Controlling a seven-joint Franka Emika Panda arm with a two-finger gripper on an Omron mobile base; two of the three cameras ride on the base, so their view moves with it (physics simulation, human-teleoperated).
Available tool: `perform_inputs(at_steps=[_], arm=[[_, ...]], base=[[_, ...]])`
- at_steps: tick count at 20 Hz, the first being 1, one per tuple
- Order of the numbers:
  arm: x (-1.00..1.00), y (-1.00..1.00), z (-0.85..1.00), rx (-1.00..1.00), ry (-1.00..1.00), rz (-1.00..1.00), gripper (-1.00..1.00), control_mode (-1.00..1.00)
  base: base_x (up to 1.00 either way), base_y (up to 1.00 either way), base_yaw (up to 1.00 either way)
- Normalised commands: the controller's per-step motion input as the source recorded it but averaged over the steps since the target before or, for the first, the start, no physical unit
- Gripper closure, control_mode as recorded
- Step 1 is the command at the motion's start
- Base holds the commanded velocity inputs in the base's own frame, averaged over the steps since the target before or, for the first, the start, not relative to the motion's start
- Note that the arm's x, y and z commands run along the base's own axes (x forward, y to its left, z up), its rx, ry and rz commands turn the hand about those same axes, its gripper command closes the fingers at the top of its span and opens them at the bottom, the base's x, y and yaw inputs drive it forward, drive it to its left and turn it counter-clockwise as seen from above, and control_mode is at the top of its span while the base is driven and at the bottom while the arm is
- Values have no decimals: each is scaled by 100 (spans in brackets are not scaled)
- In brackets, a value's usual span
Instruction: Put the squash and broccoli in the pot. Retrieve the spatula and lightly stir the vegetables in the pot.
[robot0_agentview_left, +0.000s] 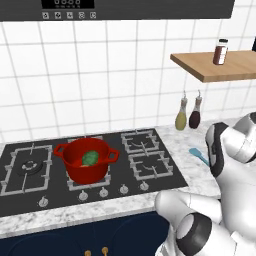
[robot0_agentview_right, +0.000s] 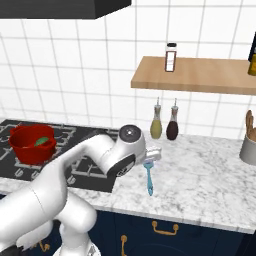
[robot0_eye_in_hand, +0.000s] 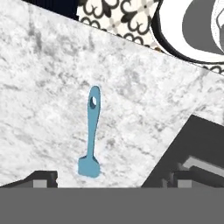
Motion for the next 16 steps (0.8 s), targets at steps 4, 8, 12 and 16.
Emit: perform_inputs(at_steps=[4, 8, 12, 16], arm=[[-61, -16, -41, 0, -3, -28, -100, -100], [-12, -8, -25, 0, 0, -19, -100, -100], [2, -8, -26, 0, 0, -14, -100, -100], [13, -19, -16, 4, 0, -11, -100, -100]], base=[[0, 0, 0], [0, 0, 0], [0, 0, 0], [0, 0, 0]])
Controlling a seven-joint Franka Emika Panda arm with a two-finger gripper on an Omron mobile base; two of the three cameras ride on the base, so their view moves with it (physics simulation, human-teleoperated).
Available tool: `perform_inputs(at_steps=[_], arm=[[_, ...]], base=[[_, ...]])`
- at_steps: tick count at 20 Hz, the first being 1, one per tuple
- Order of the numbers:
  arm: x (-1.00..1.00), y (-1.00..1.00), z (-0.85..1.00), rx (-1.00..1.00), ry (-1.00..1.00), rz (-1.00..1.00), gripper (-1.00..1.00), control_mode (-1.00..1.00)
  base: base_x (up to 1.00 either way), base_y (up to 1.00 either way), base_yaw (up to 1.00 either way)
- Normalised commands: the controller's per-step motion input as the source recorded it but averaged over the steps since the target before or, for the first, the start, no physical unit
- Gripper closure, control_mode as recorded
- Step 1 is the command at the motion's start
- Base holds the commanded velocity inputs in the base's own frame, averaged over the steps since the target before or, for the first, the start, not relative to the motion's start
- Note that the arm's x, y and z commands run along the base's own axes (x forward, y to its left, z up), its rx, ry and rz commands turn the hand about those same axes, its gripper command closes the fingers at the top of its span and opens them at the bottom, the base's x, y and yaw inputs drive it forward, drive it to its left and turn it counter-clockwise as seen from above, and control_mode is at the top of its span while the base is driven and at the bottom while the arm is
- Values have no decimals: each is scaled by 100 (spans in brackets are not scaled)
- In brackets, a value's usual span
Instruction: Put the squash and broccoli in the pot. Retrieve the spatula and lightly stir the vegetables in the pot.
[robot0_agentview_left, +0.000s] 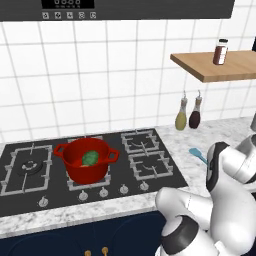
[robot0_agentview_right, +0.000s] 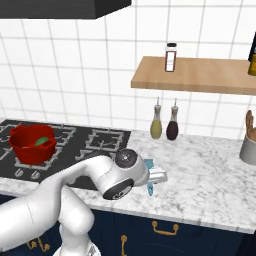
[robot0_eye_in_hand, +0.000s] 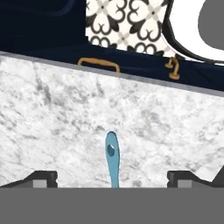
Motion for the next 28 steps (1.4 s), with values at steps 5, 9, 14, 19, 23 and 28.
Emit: perform_inputs(at_steps=[5, 9, 14, 19, 23, 28], arm=[[14, -19, -19, 9, 0, -10, -100, -100], [5, -6, -17, 13, 0, -8, -100, -100], [17, 0, -14, 14, 2, -8, -100, -100], [23, 0, -19, 10, 4, -9, -100, -100], [17, 3, -30, 6, 4, -10, -100, -100], [26, 13, -26, 0, 0, -9, -100, -100]], base=[[0, 0, 0], [0, 0, 0], [0, 0, 0], [0, 0, 0], [0, 0, 0], [0, 0, 0]])
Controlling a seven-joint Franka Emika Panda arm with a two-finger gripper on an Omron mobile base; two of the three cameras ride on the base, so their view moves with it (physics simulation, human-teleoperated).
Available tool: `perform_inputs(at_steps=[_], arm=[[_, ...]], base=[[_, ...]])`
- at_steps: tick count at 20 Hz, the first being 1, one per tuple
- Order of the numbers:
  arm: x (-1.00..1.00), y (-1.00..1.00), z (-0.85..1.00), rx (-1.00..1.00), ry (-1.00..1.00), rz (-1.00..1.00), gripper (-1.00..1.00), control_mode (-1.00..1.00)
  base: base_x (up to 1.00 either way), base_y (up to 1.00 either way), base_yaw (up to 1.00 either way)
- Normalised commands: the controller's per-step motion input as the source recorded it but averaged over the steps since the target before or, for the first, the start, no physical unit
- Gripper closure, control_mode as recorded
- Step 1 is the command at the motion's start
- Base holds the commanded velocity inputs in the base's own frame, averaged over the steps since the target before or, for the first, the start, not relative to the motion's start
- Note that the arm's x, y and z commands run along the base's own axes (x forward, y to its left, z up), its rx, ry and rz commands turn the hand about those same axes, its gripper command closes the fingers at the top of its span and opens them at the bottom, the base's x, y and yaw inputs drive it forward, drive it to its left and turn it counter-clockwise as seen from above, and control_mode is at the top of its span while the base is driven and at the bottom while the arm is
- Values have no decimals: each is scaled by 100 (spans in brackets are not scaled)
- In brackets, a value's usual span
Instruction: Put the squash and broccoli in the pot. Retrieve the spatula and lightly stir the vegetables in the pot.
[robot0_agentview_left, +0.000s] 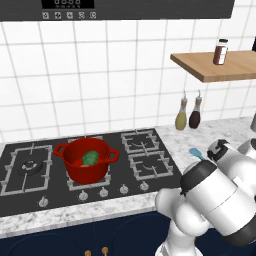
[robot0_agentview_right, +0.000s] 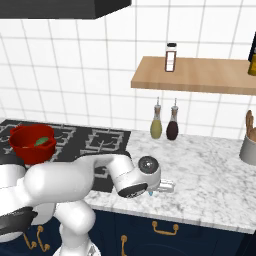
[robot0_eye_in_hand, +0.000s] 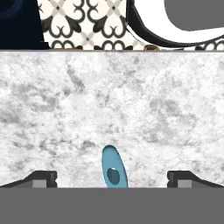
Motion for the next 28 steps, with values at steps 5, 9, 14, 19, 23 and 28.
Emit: perform_inputs(at_steps=[5, 9, 14, 19, 23, 28], arm=[[27, 8, -24, 0, 0, -8, -100, -100], [29, 0, -33, 0, 2, -11, -100, -100], [16, -7, -31, 0, 1, -10, -100, -100], [2, -10, -34, 0, 1, -9, 100, -100], [0, 0, -15, 0, 0, -4, 100, -100], [-14, 0, 23, 0, -2, -1, 100, -100]], base=[[0, 0, 0], [0, 0, 0], [0, 0, 0], [0, 0, 0], [0, 0, 0], [0, 0, 0]])
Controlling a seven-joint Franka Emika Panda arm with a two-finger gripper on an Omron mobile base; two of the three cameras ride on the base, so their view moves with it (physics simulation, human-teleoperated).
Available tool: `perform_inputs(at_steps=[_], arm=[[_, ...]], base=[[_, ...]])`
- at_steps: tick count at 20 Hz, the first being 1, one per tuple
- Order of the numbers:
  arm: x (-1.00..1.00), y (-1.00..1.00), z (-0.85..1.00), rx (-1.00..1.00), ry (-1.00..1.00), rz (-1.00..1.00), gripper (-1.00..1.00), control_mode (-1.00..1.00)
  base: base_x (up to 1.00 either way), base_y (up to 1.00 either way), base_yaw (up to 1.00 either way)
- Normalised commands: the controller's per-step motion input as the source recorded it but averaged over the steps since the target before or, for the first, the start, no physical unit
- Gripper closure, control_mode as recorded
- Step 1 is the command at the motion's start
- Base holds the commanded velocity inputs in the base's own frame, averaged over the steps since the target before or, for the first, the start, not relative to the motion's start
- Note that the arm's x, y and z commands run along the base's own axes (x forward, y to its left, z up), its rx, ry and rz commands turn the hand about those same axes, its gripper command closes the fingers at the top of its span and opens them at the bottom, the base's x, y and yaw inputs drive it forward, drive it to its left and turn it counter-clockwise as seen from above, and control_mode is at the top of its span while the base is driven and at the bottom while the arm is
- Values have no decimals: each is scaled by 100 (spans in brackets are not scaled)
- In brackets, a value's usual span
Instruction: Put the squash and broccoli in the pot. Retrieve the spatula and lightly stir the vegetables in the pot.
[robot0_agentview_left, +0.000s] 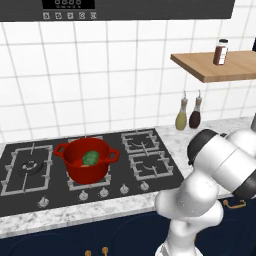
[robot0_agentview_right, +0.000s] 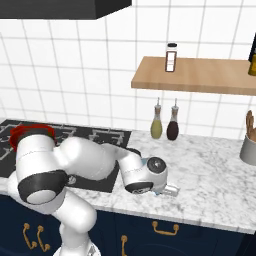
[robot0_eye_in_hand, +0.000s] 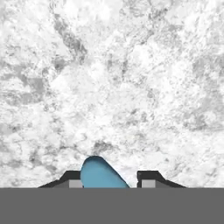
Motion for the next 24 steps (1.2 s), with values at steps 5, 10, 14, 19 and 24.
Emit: perform_inputs(at_steps=[5, 10, 14, 19, 24], arm=[[-35, 0, 99, 0, -2, 0, 100, -100], [-12, 16, 100, -2, 0, 0, 100, -100], [0, 44, 100, -15, 1, 7, 100, -100], [0, 64, 100, -25, 0, 17, 100, -100], [-2, 69, 80, -35, 0, 27, 100, -100]], base=[[0, 0, 0], [0, 0, 0], [0, 0, 0], [0, 0, 0], [0, 0, 0]])
